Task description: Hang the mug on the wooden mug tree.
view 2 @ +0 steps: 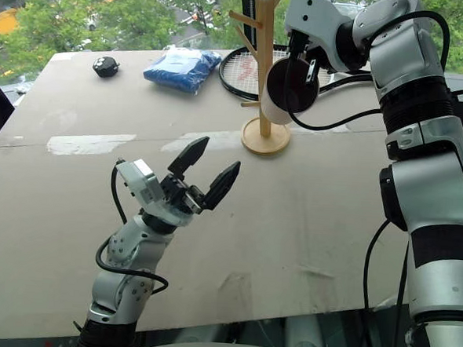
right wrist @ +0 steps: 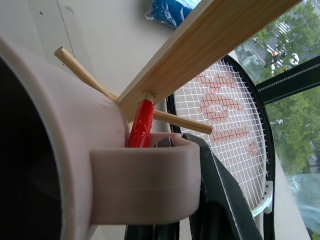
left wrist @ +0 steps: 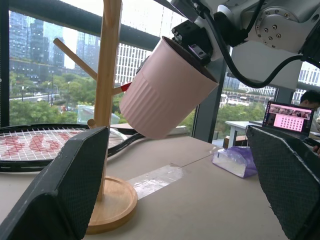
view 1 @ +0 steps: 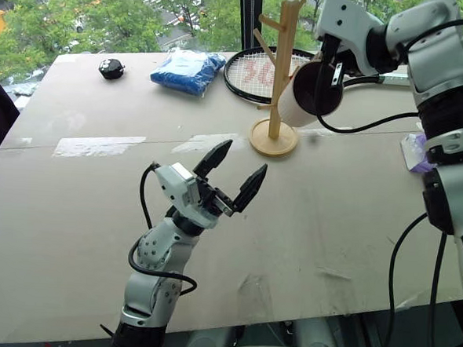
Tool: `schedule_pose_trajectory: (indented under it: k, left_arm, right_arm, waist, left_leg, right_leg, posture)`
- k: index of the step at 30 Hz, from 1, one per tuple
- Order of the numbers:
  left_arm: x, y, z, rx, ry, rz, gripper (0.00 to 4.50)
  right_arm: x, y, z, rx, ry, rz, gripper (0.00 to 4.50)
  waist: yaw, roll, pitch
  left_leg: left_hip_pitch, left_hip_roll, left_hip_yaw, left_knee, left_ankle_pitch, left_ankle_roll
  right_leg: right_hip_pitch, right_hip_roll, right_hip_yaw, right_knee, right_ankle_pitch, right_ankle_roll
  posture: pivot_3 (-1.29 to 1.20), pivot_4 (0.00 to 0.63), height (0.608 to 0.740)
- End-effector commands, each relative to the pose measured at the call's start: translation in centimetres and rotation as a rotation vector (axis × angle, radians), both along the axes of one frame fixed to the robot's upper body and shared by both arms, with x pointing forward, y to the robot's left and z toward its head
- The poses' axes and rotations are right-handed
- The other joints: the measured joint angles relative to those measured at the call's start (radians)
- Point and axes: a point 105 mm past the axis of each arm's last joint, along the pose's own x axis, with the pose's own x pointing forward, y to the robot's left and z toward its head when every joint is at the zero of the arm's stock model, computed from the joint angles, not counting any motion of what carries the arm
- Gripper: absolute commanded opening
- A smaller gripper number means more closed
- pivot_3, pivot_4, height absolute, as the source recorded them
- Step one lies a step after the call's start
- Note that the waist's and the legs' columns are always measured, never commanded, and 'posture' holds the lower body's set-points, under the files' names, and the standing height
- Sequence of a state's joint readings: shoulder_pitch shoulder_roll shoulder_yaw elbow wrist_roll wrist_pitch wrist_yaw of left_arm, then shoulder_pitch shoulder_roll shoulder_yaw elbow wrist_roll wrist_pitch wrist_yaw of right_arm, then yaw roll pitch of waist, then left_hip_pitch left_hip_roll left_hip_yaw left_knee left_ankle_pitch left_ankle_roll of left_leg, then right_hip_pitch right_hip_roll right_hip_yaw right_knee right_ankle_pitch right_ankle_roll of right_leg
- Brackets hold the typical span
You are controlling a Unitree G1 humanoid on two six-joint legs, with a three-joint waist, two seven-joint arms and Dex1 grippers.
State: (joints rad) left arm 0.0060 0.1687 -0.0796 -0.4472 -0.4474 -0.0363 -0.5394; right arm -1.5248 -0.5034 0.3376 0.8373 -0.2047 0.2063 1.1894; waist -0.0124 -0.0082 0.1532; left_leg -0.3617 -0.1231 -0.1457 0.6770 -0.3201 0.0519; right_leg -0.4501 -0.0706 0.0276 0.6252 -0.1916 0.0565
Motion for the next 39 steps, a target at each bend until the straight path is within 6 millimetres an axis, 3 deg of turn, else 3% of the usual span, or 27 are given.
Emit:
schedule_pose_trajectory:
  k: [1,21,39]
  left_arm:
    - [-0.3,-0.1,0.5,-0.009,-0.027,-0.001,4.5]
    - [-0.2,-0.1,0.4,-0.02,-0.027,0.014,4.5]
    - [-0.1,0.1,0.3,-0.031,-0.022,0.026,4.5]
  right_arm:
    - [-0.2,0.0,1.2,-0.026,-0.071,0.018,0.02]
    - [1.0,1.5,-1.2,-0.182,-0.129,0.026,0.02]
    - [1.3,2.4,0.4,-0.146,-0.174,0.003,0.02]
  waist:
    - [0.0,0.0,0.0]
    - [-0.001,0.0,0.0]
    - [-0.002,0.0,0.0]
  left_leg:
    - [0.0,0.0,0.0,0.0,0.0,0.0]
    - [0.0,0.0,0.0,0.0,0.0,0.0]
    - [0.0,0.0,0.0,0.001,0.0,0.0]
  right_leg:
    - [0.0,0.0,0.0,0.0,0.0,0.0]
    - [0.0,0.0,0.0,0.0,0.0,0.0]
    - [0.0,0.0,0.0,0.001,0.0,0.0]
  posture:
    - [0.0,0.15,0.74]
    - [0.0,0.15,0.74]
    - [0.0,0.15,0.74]
